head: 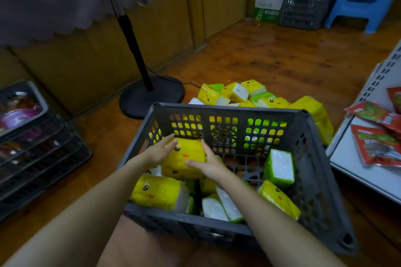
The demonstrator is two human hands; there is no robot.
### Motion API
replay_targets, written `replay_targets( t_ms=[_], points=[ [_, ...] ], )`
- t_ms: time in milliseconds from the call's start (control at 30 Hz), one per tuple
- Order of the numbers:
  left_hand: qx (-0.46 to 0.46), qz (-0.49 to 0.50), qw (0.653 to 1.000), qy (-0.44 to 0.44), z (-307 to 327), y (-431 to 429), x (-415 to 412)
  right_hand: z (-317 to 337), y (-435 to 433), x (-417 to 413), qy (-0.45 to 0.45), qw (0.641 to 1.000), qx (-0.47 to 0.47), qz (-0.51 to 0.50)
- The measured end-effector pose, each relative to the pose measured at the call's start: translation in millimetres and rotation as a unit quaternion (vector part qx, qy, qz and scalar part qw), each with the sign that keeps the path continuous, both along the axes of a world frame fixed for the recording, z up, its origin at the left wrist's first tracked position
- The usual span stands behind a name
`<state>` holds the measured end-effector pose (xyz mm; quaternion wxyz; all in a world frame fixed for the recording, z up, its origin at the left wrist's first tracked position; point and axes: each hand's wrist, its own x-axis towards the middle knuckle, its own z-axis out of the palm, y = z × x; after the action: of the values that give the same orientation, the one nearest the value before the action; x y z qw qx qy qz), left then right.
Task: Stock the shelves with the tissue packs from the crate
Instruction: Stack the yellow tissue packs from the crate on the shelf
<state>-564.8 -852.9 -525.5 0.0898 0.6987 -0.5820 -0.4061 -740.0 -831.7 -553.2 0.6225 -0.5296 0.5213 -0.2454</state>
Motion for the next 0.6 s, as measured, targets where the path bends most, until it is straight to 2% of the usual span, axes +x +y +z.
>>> replay_targets(
  t_ms=[133, 267, 433, 600],
  points=[
    [-0.112, 0.029, 0.993, 0.037, 23.7, -1.7, -20.4, 22.7, -9.1, -9.1, -0.031, 0.994, -0.076, -0.072],
    [-0.208, 0.027, 0.975, 0.071, 57.8, -2.7, -44.7, 56.8, -16.5, -22.3, -0.015, 0.981, -0.162, -0.109],
    [-0.295, 0.006, 0.942, 0.158, 105.9, -7.2, -85.6, 105.8, -24.8, -54.9, -0.004, 0.952, -0.271, -0.143],
    [-0.346, 0.02, 0.895, 0.281, 151.1, -12.6, -124.3, 152.2, -24.0, -107.3, -0.076, 0.925, -0.33, -0.174]
  ],
)
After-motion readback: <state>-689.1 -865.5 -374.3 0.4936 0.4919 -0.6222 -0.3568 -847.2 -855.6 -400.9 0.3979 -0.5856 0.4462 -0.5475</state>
